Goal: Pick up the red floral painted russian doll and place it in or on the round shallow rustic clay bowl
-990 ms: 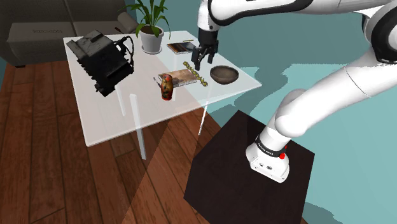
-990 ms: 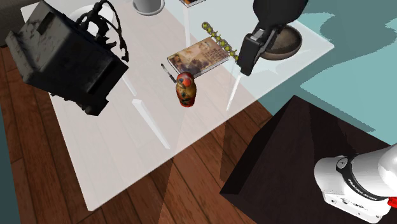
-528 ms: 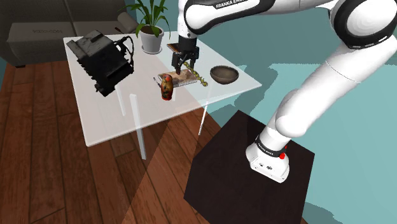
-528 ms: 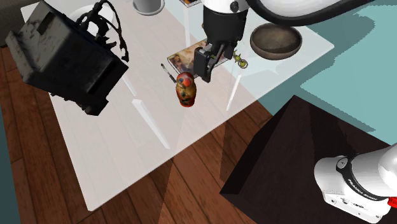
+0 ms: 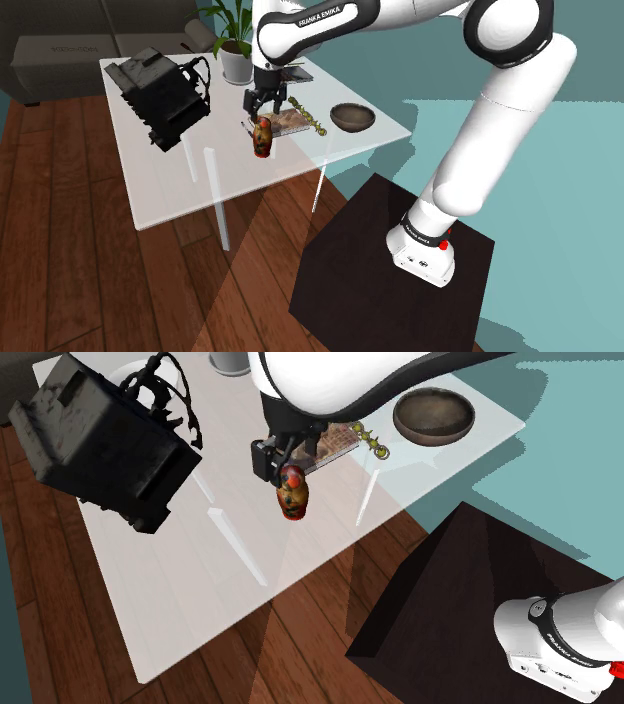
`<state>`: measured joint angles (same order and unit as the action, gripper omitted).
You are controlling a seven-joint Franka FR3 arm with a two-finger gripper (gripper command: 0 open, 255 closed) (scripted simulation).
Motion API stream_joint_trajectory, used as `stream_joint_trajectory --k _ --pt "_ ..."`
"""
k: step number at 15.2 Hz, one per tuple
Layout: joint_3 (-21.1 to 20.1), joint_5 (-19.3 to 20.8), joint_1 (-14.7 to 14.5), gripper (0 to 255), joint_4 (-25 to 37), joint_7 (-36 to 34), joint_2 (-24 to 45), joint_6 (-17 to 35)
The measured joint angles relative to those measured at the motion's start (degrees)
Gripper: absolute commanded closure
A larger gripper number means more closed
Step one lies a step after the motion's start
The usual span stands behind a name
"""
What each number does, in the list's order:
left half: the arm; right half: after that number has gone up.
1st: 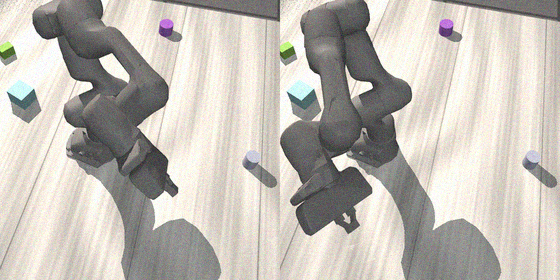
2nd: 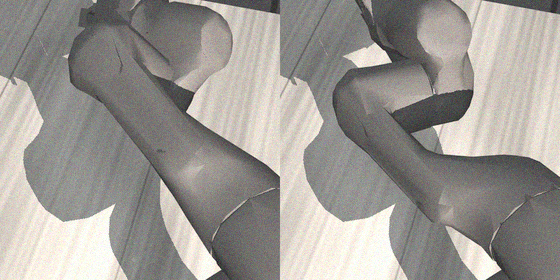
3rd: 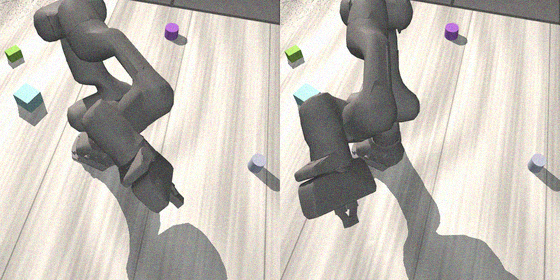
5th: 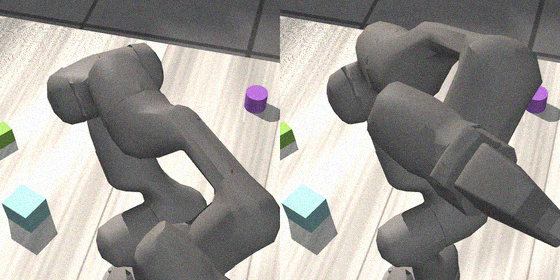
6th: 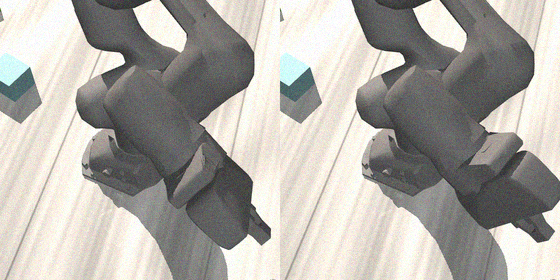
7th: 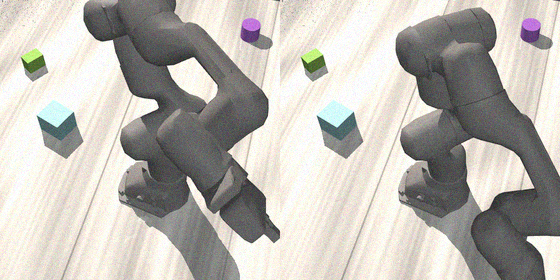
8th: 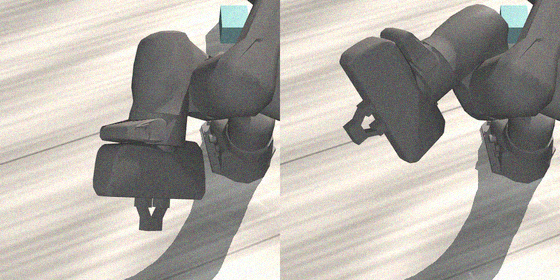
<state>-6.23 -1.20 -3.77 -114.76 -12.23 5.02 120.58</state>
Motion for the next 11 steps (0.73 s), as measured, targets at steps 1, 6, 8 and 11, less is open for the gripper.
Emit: stream_joint_trajectory --k 1,6,8,11 --pt "0.02 0.0 0.01 0 0.01 0.03 0.54 0.55" --pt "-0.03 0.18 -0.12 0 -1.55 -0.18 2.77 4.35" --pt "-0.06 0.22 -0.17 0 -1.87 -0.26 3.1 5.01" --pt "-0.07 0.22 -0.18 0 -2.03 -0.29 3.16 5.25"
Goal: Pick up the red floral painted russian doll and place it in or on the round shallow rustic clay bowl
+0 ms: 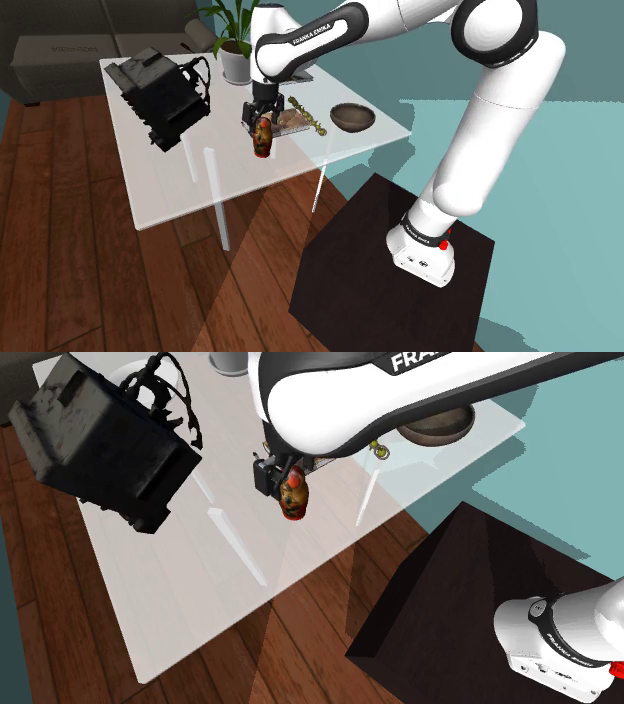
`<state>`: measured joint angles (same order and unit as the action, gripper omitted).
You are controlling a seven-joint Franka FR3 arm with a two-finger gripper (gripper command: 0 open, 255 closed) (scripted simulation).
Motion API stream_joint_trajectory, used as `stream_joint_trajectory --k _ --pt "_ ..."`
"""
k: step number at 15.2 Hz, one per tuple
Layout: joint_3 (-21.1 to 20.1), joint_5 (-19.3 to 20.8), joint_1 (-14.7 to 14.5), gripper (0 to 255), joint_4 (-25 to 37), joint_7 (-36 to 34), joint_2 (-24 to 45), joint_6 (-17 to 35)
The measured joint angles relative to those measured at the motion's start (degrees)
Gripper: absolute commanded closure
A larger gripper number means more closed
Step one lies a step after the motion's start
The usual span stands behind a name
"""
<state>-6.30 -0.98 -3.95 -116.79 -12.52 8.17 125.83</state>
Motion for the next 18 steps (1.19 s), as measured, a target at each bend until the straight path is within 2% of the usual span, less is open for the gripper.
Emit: stream_joint_trajectory --k 2,3,13,18 --pt "0.0 0.0 0.0 0 0.0 0.0 0.01 0.02" --pt "0.0 0.0 0.0 255 0.0 0.0 0.01 0.02" --pt "0.02 0.02 0.01 255 0.03 -0.01 0.0 0.05" --pt "-0.01 -0.13 0.03 255 1.42 0.04 -1.29 -2.71"
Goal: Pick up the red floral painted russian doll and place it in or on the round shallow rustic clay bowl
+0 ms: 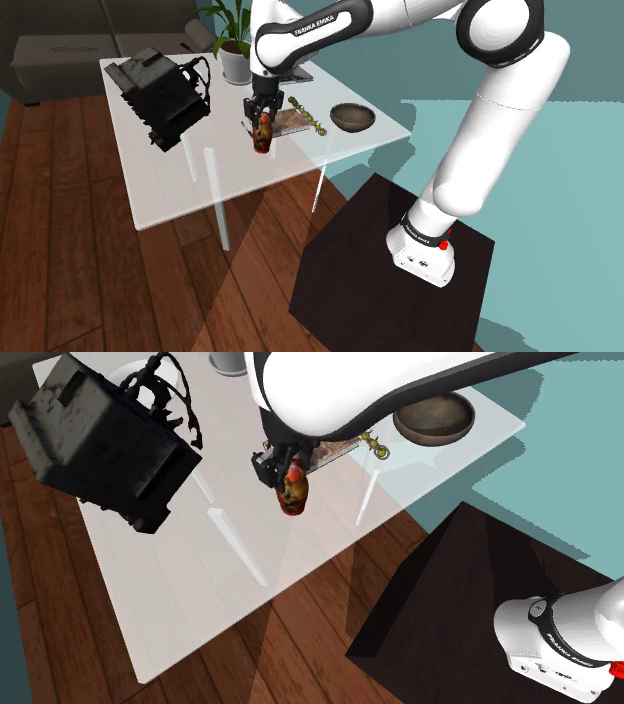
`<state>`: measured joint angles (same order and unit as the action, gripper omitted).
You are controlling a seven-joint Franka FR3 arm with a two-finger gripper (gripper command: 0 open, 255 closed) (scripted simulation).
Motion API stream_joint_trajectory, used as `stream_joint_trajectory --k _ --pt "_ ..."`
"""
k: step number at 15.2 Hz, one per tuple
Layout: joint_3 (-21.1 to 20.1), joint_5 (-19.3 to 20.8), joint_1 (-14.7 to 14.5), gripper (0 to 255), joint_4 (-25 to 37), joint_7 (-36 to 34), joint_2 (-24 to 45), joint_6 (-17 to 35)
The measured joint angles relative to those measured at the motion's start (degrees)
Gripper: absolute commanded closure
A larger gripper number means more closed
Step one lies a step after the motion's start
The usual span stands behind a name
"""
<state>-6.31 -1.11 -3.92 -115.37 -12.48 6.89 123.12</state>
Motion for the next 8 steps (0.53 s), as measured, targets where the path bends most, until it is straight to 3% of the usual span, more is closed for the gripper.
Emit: stream_joint_trajectory --k 8 --pt "-0.01 -0.22 0.06 255 3.44 0.02 -2.32 -5.76"
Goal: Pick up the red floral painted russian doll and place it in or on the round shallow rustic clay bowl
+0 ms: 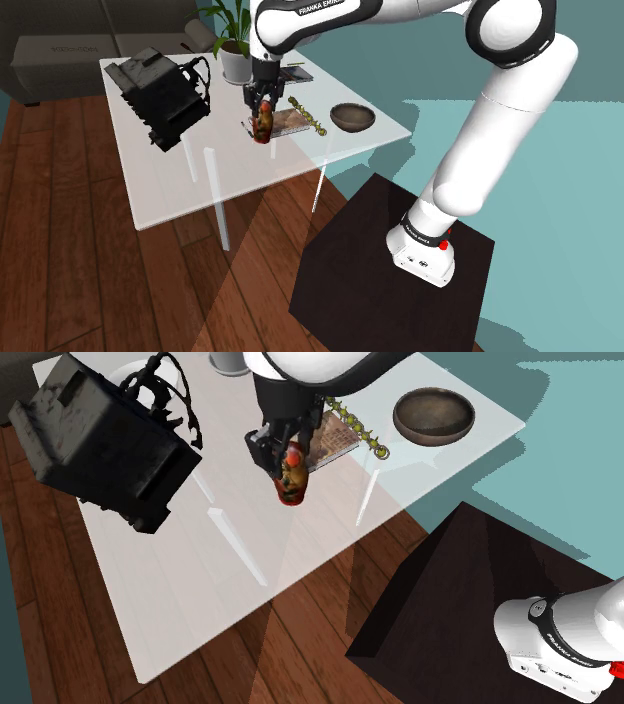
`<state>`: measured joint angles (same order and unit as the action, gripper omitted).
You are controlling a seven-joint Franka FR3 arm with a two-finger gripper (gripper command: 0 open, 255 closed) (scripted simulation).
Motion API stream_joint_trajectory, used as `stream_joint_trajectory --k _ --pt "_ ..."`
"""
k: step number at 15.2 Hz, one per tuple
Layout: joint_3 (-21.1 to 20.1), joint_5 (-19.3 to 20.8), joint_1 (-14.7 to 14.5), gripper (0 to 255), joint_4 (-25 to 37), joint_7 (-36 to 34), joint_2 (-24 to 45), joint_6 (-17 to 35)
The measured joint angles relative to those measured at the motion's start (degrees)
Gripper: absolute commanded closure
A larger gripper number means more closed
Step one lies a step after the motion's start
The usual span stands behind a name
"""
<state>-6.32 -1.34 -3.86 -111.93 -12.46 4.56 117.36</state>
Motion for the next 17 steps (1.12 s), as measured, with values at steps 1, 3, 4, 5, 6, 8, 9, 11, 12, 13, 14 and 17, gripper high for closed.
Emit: stream_joint_trajectory --k 1,3,4,5,6,8,9,11,12,13,14,17 --pt "-0.03 -0.01 -0.03 255 0.53 -0.08 -0.27 -0.78" --pt "-0.04 -0.04 -0.04 255 1.7 -0.12 -0.64 -2.33" --pt "-0.01 -0.05 0.0 255 2.27 -0.06 -0.71 -2.96" --pt "-0.01 -0.04 -0.01 255 3.11 -0.09 -0.7 -3.79" --pt "0.0 -0.03 0.01 255 3.9 -0.08 -0.7 -4.58" --pt "0.08 -0.09 0.12 255 4.68 0.1 -1.16 -5.83" --pt "0.05 -0.09 0.08 255 5.42 0.01 -1.23 -6.64" --pt "-0.02 -0.12 0.01 255 6.52 -0.16 -1.65 -8.15" --pt "0.01 -0.14 0.05 255 7.07 -0.09 -1.9 -8.94" --pt "0.06 -0.13 0.1 255 7.93 -0.01 -1.9 -9.81" --pt "0.03 -0.15 0.07 255 8.4 -0.11 -2.11 -10.49" --pt "0.04 -0.16 0.08 255 10.66 -0.15 -2.27 -12.91"
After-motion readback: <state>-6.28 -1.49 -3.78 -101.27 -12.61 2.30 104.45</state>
